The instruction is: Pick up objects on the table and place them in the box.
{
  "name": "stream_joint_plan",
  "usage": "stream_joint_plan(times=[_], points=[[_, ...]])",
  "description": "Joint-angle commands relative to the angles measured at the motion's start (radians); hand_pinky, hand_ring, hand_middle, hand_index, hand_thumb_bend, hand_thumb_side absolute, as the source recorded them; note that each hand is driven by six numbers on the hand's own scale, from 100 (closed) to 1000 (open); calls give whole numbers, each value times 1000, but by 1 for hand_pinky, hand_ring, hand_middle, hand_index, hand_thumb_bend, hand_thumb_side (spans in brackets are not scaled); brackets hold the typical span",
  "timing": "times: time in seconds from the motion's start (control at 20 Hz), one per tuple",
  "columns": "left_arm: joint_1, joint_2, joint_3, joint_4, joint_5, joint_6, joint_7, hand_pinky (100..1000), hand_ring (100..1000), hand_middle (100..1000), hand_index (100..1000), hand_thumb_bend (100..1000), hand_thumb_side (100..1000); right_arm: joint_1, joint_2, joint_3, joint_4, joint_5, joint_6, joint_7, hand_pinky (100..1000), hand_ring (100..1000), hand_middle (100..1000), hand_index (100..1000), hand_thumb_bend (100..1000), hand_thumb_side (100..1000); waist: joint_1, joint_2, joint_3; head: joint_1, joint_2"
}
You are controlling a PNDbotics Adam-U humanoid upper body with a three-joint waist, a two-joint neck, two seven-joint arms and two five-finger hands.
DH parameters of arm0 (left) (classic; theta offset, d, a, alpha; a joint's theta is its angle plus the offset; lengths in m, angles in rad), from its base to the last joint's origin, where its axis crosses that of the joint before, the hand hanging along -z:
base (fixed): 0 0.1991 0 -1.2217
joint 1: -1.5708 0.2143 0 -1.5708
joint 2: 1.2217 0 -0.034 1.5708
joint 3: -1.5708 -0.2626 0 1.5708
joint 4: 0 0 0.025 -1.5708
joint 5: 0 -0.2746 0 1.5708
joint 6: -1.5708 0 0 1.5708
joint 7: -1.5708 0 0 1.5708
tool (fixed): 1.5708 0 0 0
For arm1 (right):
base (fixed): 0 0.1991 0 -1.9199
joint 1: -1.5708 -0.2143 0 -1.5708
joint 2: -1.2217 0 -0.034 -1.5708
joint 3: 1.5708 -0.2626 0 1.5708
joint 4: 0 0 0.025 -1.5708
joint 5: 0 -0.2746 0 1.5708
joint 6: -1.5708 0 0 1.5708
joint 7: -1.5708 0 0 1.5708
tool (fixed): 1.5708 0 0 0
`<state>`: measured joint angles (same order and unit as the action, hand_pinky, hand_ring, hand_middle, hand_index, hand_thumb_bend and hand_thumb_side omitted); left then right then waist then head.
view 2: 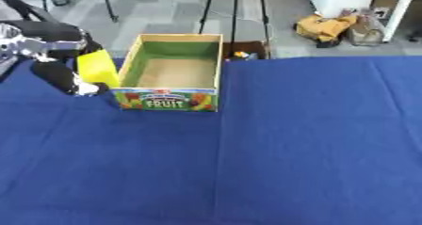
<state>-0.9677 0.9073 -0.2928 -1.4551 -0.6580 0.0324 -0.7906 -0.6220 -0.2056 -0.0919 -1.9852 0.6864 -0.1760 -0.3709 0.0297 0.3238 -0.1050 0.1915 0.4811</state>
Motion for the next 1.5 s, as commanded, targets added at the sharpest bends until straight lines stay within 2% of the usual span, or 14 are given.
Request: stream_joint_plan(times=[0.05, 0.45, 1.0, 1.3, 1.5], points=[[-49, 12, 39, 39, -15, 16, 25, 430, 513, 467, 664, 100, 582, -23, -15, -2, -15, 6, -2, -3, 735, 809, 563, 828, 100, 828, 3, -12, -4, 12, -21], [-131, -44, 83, 142, -66, 18, 127, 428, 507, 461, 656, 100, 578, -46, -21, 0, -15, 1, -5, 0, 734, 809, 557, 828, 100, 823, 15, 23, -31, 34, -59], [-183, -104, 94, 230, -111, -11, 269, 436, 506, 456, 648, 100, 571, -78, -23, 9, -15, -20, -13, 11, 731, 807, 544, 826, 113, 807, 36, 81, -79, 75, -117], [-210, -130, 128, 317, -177, -39, 343, 438, 508, 455, 645, 100, 581, -99, -21, 13, -15, -31, -17, 18, 730, 807, 537, 826, 134, 803, 43, 112, -109, 108, -145], [-220, -145, 148, 371, -240, -54, 394, 444, 515, 458, 649, 100, 574, -104, -21, 13, -15, -38, -16, 21, 729, 807, 532, 825, 152, 801, 42, 128, -121, 118, -151]])
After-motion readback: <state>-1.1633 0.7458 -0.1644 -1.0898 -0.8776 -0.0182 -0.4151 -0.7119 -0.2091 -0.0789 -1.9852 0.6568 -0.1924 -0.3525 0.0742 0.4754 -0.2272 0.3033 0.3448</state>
